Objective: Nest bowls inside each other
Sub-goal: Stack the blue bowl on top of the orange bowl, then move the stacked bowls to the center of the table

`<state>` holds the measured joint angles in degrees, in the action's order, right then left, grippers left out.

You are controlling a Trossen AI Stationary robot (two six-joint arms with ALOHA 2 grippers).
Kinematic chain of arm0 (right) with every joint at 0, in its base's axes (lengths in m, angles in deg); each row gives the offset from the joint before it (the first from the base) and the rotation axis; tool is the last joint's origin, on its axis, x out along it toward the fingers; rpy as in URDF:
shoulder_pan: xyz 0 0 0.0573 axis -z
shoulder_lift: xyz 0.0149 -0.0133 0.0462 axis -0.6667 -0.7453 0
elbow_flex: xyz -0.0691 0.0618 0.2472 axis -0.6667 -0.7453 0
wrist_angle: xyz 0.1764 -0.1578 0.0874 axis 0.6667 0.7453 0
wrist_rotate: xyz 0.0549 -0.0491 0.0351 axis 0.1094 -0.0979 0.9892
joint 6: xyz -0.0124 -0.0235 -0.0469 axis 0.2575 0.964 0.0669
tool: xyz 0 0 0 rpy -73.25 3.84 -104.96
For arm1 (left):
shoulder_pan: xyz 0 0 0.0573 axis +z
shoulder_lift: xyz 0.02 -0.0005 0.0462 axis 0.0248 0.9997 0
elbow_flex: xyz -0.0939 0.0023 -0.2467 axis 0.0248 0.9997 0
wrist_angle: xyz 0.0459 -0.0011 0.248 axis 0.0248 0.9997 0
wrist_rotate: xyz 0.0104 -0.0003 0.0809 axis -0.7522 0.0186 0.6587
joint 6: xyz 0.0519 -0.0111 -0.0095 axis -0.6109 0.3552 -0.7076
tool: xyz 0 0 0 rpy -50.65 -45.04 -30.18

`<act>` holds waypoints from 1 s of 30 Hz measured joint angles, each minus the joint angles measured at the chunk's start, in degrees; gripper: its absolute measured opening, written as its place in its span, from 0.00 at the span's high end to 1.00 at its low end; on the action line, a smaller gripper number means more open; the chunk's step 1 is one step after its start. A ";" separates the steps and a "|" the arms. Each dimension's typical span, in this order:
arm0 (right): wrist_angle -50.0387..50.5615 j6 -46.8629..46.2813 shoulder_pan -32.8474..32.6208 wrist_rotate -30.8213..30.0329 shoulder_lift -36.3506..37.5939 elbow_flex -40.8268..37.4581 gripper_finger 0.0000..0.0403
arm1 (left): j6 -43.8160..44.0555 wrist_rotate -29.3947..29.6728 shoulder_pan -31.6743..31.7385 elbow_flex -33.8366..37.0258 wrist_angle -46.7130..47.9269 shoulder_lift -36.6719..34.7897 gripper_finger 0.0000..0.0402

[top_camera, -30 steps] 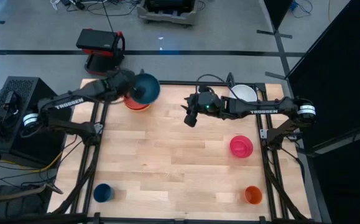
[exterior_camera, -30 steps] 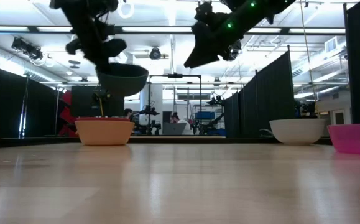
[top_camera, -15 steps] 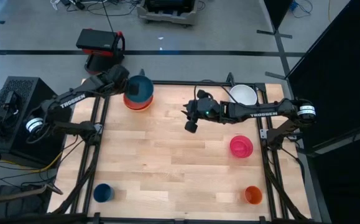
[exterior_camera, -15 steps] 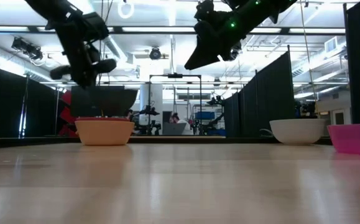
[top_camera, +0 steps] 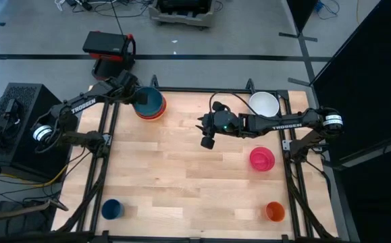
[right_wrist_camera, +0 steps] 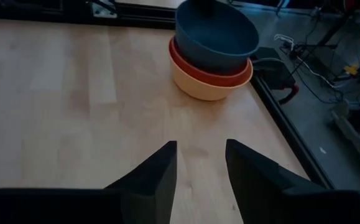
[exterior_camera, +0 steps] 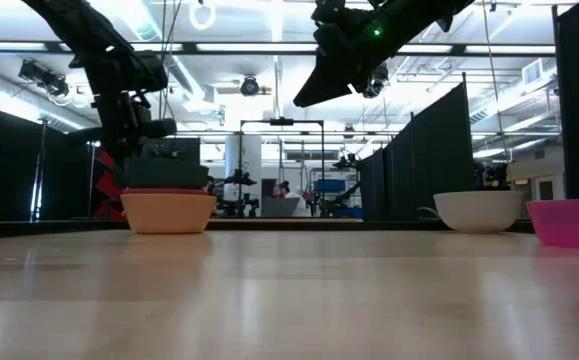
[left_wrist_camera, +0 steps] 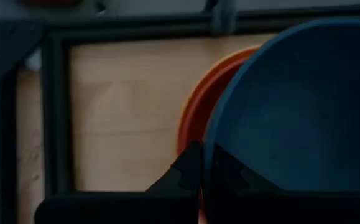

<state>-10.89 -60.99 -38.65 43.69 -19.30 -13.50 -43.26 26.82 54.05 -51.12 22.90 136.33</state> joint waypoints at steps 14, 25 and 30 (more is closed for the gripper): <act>0.00 -0.16 -0.60 0.00 -0.02 0.02 0.69 | -4.38 -2.60 1.43 0.40 -1.27 0.92 0.62; -0.22 -0.16 -0.56 0.00 -0.04 0.05 0.66 | -13.48 -3.60 -4.13 -1.34 0.55 0.75 0.35; -0.48 -0.15 -0.52 0.00 -0.04 0.06 0.66 | -21.45 -1.73 -10.29 -2.22 2.75 0.73 0.32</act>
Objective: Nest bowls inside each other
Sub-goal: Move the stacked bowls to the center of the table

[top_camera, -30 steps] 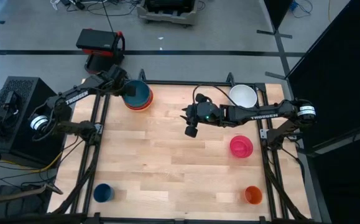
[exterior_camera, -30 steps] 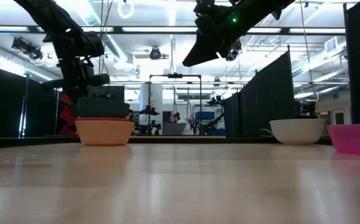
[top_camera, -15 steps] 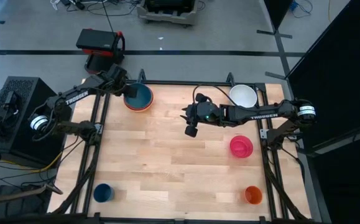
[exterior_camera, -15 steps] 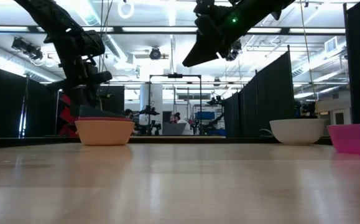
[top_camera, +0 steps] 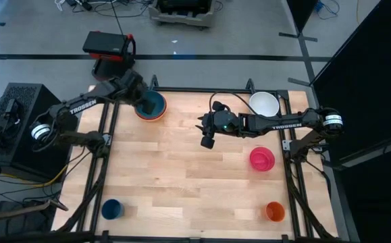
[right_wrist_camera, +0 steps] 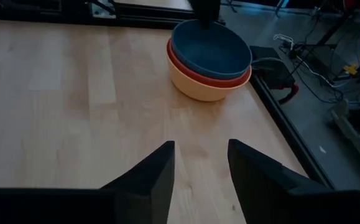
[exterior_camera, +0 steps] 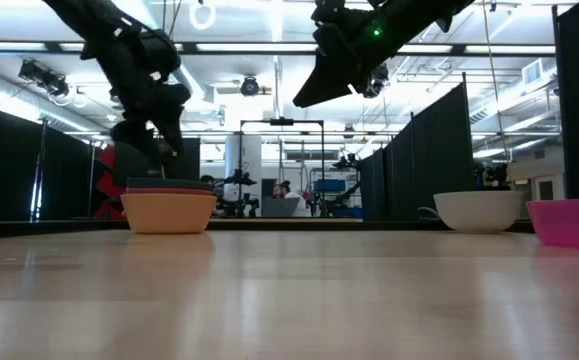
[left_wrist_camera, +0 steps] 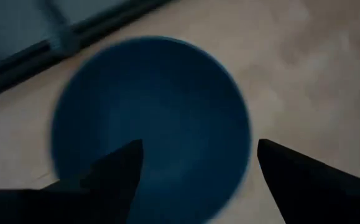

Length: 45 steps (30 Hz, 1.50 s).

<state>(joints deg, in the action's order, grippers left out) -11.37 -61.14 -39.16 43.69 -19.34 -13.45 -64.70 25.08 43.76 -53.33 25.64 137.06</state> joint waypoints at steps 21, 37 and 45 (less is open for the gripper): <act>-0.77 -1.31 0.07 0.00 0.00 0.01 0.59 | -13.87 4.24 -15.40 -1.42 3.07 8.43 0.22; 0.27 -1.40 -0.12 0.00 -0.02 0.01 0.65 | -14.62 7.86 -13.19 -1.42 -3.28 17.68 0.66; 0.43 -1.35 -0.13 0.00 -0.02 0.01 0.68 | -16.24 5.04 -12.50 -1.51 -3.92 18.54 0.98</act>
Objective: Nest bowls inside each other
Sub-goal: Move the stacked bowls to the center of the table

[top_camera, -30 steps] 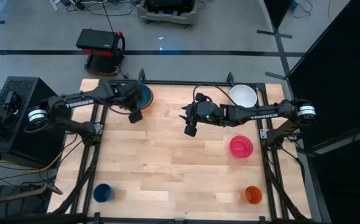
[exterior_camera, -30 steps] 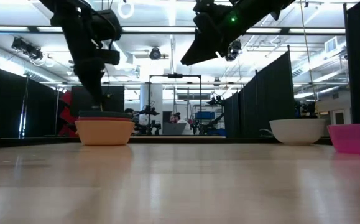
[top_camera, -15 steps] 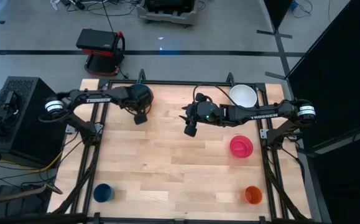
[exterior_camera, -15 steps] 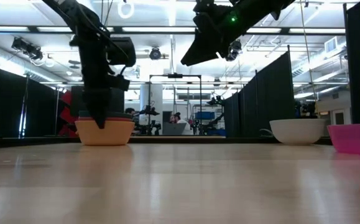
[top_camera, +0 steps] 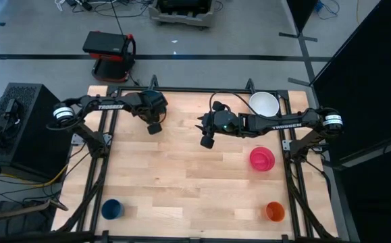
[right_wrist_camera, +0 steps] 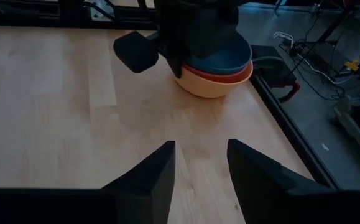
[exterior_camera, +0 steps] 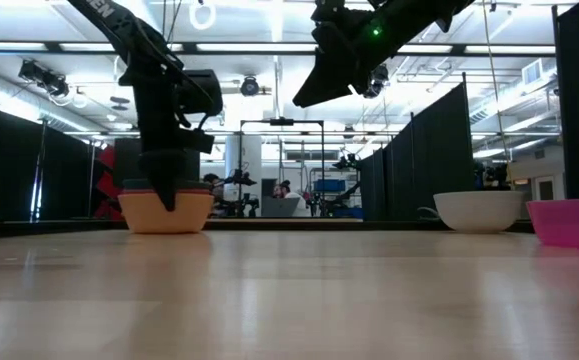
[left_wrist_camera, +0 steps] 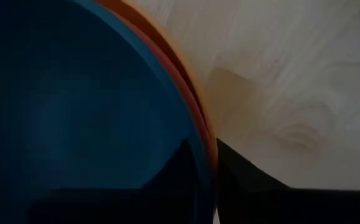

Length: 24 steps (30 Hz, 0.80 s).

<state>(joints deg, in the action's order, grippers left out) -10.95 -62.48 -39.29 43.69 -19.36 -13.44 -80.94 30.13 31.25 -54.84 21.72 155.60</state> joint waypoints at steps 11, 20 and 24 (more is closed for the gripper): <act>6.30 -0.97 0.02 -3.32 2.13 0.01 0.67 | -0.84 2.01 -12.06 -6.75 3.97 -0.12 0.98; 16.25 -3.42 0.05 -9.09 5.83 0.02 0.69 | -2.09 3.04 -26.62 -14.19 6.75 -0.22 0.98; 21.51 -5.07 0.07 -12.63 7.89 0.04 0.71 | -2.51 3.27 -32.79 -16.79 7.37 -0.25 0.98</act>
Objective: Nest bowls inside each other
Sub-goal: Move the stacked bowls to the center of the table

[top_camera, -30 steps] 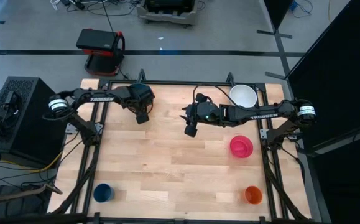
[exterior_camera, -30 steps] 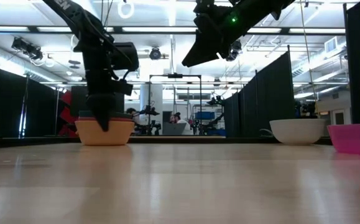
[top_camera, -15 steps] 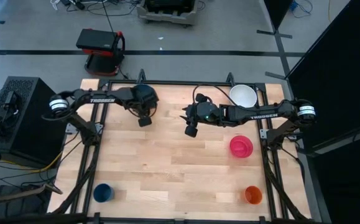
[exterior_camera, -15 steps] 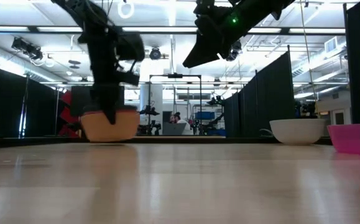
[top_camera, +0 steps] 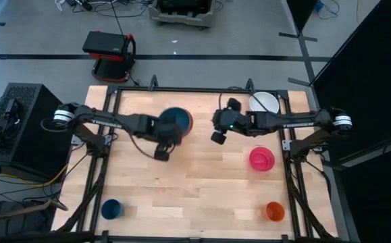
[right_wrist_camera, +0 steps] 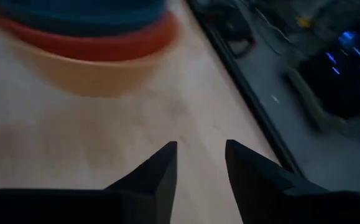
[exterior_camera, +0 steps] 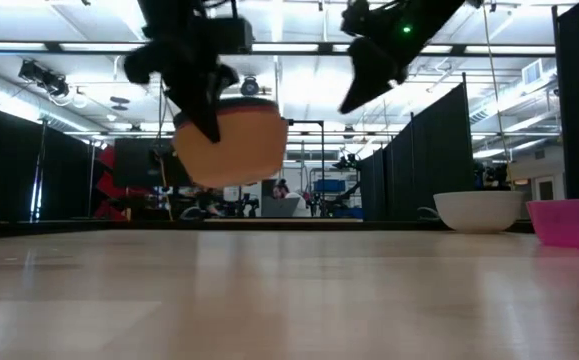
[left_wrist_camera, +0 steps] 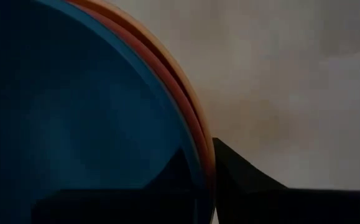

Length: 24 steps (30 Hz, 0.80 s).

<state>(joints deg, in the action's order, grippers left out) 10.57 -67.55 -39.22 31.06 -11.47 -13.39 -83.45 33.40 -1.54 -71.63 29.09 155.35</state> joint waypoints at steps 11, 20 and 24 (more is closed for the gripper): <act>7.71 -6.48 -0.69 -3.10 9.58 -0.02 0.71 | -3.16 -5.15 -6.15 -0.02 -4.66 6.32 0.98; 9.24 -8.31 -1.69 -3.07 10.27 -0.02 0.71 | -7.49 -8.21 -6.10 -5.38 -3.65 13.28 0.98; 9.86 -9.05 -2.12 -3.07 10.41 -0.02 0.71 | -9.51 -9.54 -6.07 -7.92 -3.16 16.38 0.98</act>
<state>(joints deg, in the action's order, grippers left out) 20.43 -76.60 -41.34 27.99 -1.06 -13.41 -92.96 23.86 -7.61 -79.55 25.93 171.73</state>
